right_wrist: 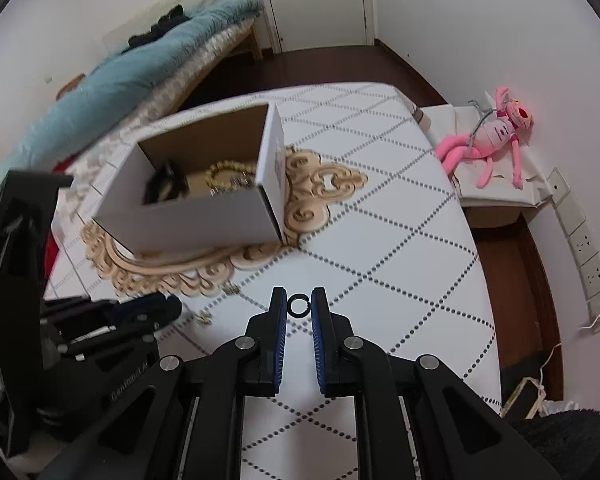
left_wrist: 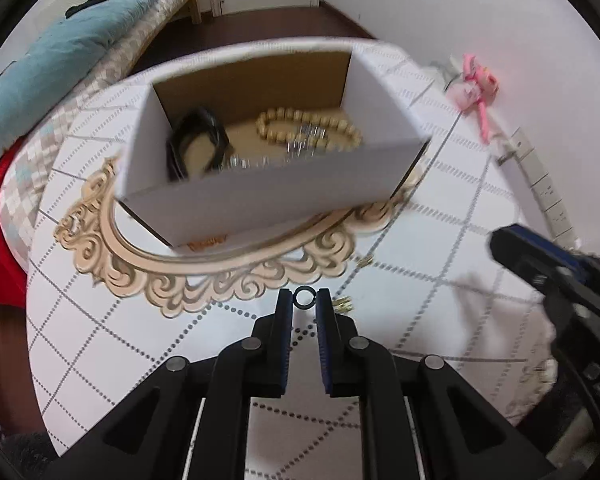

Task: Organize jewelry
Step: 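Lower both black rings into the box and open both tools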

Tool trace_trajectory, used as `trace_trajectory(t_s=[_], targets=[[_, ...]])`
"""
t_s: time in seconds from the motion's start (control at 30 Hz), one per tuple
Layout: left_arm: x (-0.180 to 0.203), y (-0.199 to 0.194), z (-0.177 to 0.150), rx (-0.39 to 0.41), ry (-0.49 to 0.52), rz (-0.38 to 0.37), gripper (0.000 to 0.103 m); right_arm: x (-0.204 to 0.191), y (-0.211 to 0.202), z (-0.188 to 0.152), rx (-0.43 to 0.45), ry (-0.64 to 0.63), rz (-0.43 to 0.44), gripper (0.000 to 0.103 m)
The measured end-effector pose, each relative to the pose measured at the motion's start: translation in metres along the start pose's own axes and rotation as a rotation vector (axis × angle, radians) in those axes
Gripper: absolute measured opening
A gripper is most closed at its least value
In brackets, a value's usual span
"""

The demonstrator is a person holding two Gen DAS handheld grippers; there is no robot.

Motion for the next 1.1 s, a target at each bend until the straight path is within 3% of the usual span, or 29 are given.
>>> trace_trajectory(t_s=[0.13,0.23,0.33,0.57,0.6,0.67,0.7,0.73,0.77,0.83,0.87,0.93,1.03,1.1], targets=[[-0.011,-0.042,0.029,0.076,-0.037,-0.046,0.009,-0.011,-0.016,0.028,0.033,-0.001,0.071,0.013],[-0.023,-0.053,0.06,0.089,-0.064,-0.076,0.009,-0.022,-0.015,0.062,0.048,-0.02,0.125,0.013],[-0.039,-0.044,0.093,0.064,-0.088,-0.071,0.009,-0.033,-0.002,0.096,0.041,-0.047,0.151,0.013],[-0.074,-0.01,0.133,-0.03,-0.143,0.019,0.011,-0.046,0.061,0.156,-0.12,-0.064,0.166,0.013],[-0.077,-0.009,0.137,-0.033,-0.153,0.03,0.015,-0.046,0.069,0.159,-0.149,-0.06,0.16,0.013],[-0.083,-0.008,0.141,-0.03,-0.162,0.052,0.035,-0.043,0.082,0.162,-0.193,-0.052,0.151,0.014],[-0.086,-0.01,0.143,-0.018,-0.167,0.064,0.055,-0.04,0.084,0.163,-0.198,-0.05,0.138,0.014],[-0.09,-0.012,0.144,-0.006,-0.175,0.082,0.074,-0.038,0.086,0.164,-0.202,-0.051,0.127,0.021],[-0.093,-0.015,0.144,0.007,-0.181,0.089,0.077,-0.036,0.086,0.164,-0.201,-0.045,0.124,0.033],[-0.1,-0.016,0.143,0.01,-0.195,0.099,0.077,-0.032,0.084,0.164,-0.188,-0.041,0.114,0.042],[-0.102,-0.017,0.141,0.005,-0.201,0.104,0.078,-0.03,0.082,0.163,-0.185,-0.043,0.105,0.043],[-0.106,-0.015,0.136,-0.002,-0.211,0.122,0.094,-0.027,0.079,0.162,-0.176,-0.041,0.093,0.043],[-0.11,-0.012,0.126,-0.013,-0.229,0.135,0.097,-0.023,0.073,0.156,-0.168,-0.042,0.066,0.043],[-0.111,-0.01,0.118,-0.016,-0.235,0.15,0.098,-0.022,0.07,0.15,-0.163,-0.055,0.03,0.053]])
Point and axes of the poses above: each gripper's, at about its wrist camera, not at the fingertips, and y roughly the way its jaws point, x to its right, z to its top, the point moved 2 cm from there along y, roughly the way its jaws point, and after that the axes turned 2 degrees about z, right-handed, at the moved point
